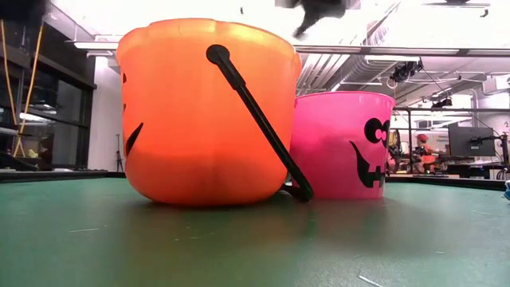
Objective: Sort candy by brand, put in halloween buckets
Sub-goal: Put the red candy into the orange bucket
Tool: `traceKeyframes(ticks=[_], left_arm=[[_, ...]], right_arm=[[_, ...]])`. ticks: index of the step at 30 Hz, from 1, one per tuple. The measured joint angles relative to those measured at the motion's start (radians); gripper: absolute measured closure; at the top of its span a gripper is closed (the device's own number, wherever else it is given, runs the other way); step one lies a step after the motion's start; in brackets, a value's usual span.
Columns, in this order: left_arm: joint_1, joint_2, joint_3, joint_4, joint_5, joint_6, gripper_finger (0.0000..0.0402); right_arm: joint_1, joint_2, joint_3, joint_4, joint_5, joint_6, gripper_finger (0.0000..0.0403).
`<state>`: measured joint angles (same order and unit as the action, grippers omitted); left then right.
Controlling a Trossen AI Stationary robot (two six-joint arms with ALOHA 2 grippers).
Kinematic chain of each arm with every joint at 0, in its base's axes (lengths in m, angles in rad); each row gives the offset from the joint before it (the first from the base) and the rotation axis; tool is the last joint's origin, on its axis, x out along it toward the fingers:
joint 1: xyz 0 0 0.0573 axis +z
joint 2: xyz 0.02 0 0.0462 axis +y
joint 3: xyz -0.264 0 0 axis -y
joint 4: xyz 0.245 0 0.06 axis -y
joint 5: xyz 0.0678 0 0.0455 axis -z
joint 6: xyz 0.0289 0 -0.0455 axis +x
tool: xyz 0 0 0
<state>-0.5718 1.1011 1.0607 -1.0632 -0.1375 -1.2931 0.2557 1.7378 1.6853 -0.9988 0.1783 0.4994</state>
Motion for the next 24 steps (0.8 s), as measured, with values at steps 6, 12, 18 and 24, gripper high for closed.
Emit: traceKeyframes(ticks=[6, 12, 18, 24], left_arm=[[-0.138, 0.177, -0.001, -0.097, 0.211, -0.198, 0.0182], [-0.224, 0.349, -0.002, 0.272, 0.214, -0.131, 0.0182], [-0.218, 0.482, -0.001, 0.580, 0.217, 0.103, 0.0182], [-0.237, 0.583, -0.001, 0.558, 0.200, 0.152, 0.0182]], right_arm=[[0.033, 0.000, -0.010, -0.254, 0.037, 0.070, 0.0167], [0.058, -0.010, -0.091, -0.250, 0.028, 0.087, 0.0167], [0.056, -0.010, -0.177, -0.222, -0.001, 0.070, 0.0167], [0.045, -0.011, -0.196, -0.215, -0.033, 0.021, 0.0167]])
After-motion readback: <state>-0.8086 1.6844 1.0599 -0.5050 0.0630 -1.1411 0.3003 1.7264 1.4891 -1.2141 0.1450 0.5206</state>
